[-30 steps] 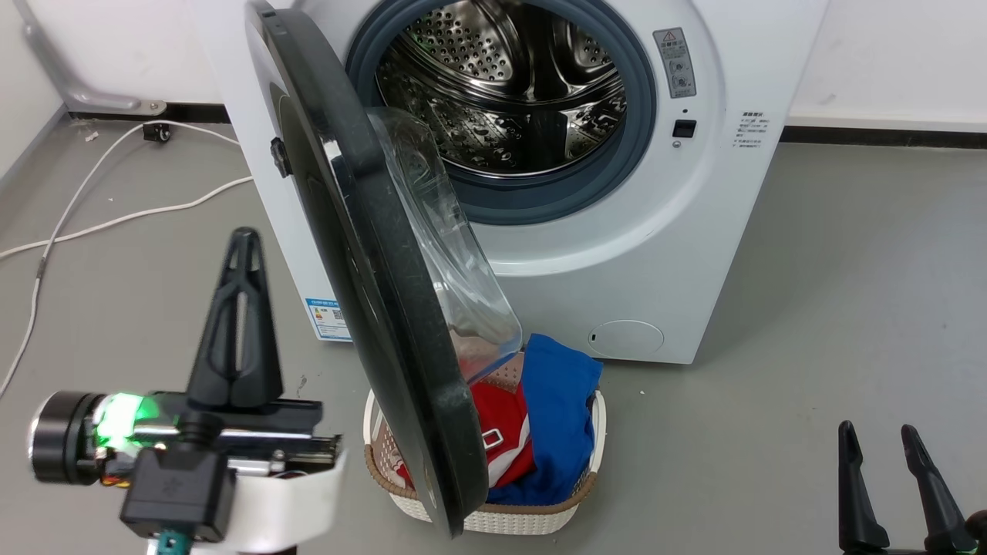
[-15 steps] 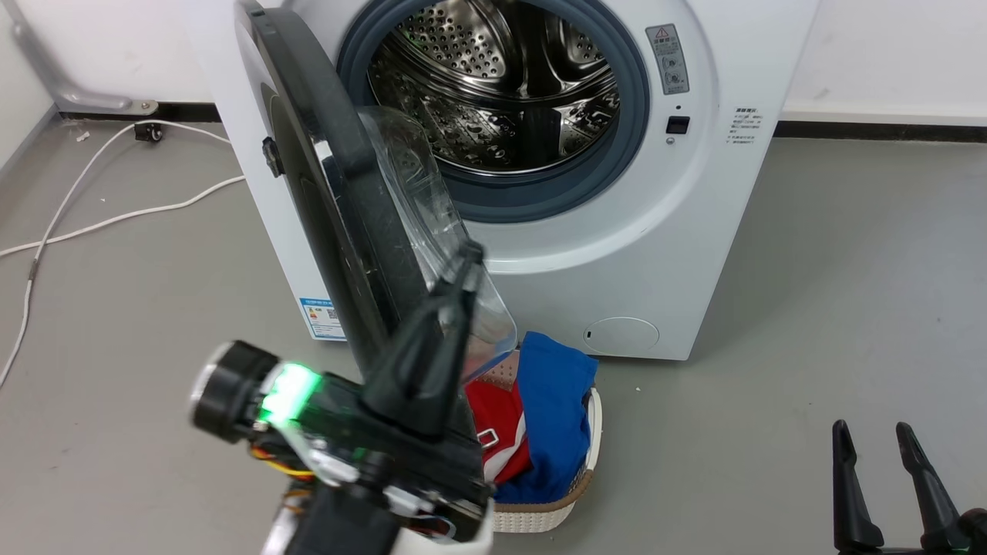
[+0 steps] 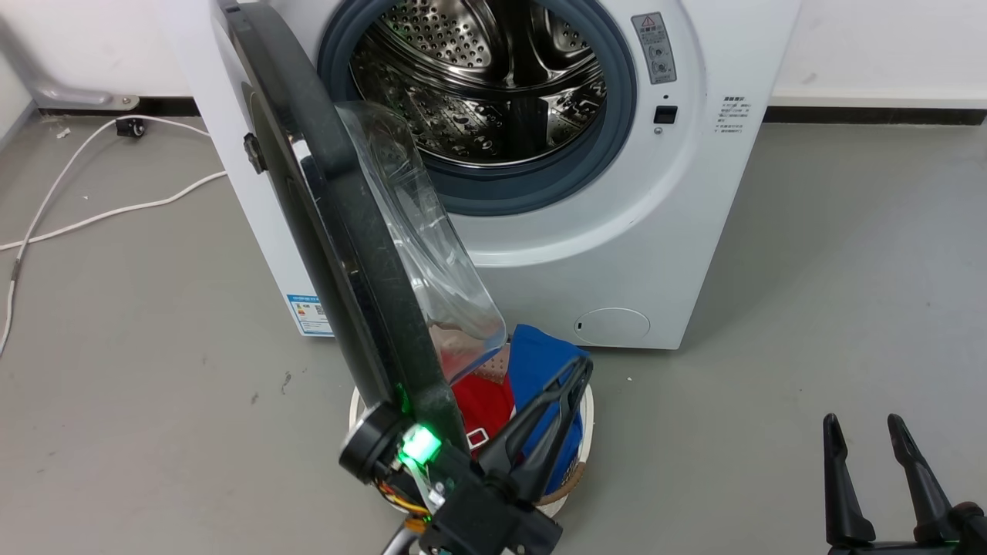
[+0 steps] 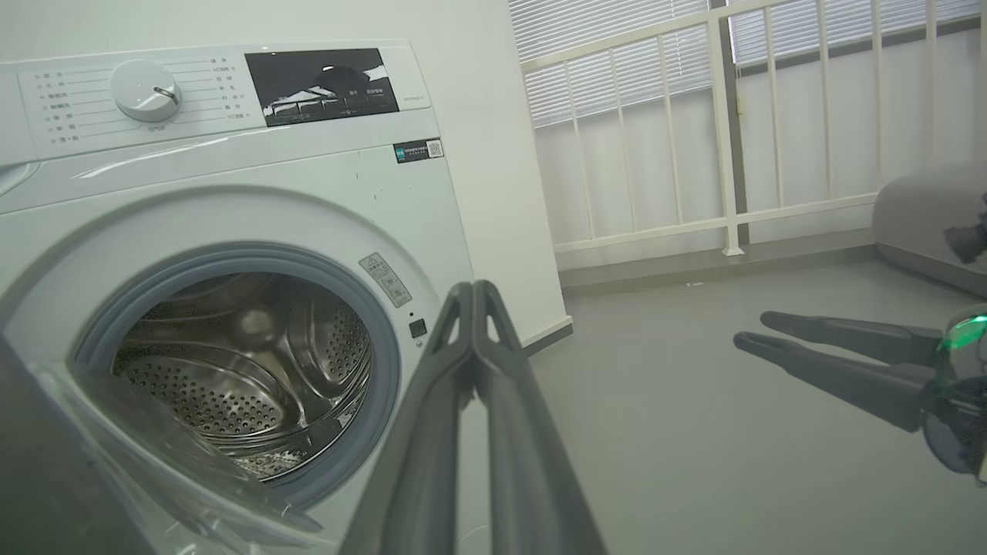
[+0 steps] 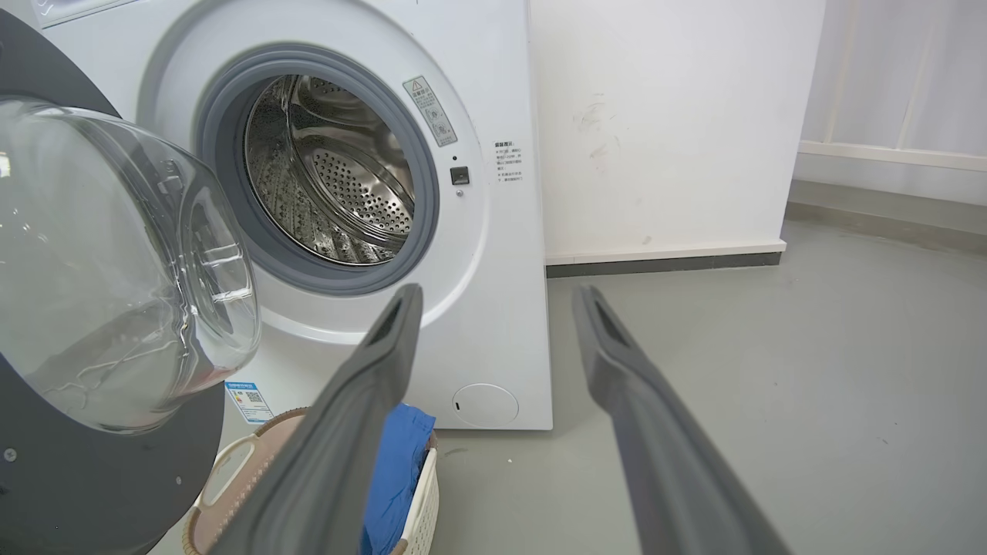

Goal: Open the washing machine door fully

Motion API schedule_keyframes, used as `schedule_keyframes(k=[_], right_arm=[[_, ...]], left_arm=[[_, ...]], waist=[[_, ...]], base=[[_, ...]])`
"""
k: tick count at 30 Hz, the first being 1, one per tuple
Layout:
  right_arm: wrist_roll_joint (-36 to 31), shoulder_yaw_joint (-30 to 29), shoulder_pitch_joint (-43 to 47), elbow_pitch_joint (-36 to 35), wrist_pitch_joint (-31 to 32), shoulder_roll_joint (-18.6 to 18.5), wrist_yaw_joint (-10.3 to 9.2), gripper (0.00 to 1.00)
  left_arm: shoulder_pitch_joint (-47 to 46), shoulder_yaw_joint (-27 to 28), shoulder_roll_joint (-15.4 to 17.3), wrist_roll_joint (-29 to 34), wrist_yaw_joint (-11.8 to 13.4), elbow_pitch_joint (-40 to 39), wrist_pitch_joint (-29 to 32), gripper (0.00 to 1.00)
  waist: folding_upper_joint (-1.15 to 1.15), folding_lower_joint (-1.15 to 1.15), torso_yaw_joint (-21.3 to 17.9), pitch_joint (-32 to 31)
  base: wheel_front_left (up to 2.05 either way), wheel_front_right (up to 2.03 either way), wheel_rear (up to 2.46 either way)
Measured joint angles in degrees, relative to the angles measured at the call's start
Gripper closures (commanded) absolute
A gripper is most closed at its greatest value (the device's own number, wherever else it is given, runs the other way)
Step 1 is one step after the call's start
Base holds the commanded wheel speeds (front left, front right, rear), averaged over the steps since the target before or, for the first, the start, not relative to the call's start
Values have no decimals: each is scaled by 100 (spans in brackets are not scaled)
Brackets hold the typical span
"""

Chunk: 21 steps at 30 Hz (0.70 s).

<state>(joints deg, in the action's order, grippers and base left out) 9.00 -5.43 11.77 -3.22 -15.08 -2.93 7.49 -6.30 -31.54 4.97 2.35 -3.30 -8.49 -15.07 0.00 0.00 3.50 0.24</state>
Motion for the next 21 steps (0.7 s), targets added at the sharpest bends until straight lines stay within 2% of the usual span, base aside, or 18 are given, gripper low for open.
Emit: schedule_keyframes(k=[10,21], right_arm=[[-3,-16,-4,-3,0,0,0,0],[-19,-43,-7,1,0,0,0,0]], left_arm=[[352,-100,24,-169,136,777,0,100],[587,213,77,-417,350,1326,0,100]], waist=[[0,0,6,45],[0,0,139,68]], base=[[0,0,0],[0,0,0]])
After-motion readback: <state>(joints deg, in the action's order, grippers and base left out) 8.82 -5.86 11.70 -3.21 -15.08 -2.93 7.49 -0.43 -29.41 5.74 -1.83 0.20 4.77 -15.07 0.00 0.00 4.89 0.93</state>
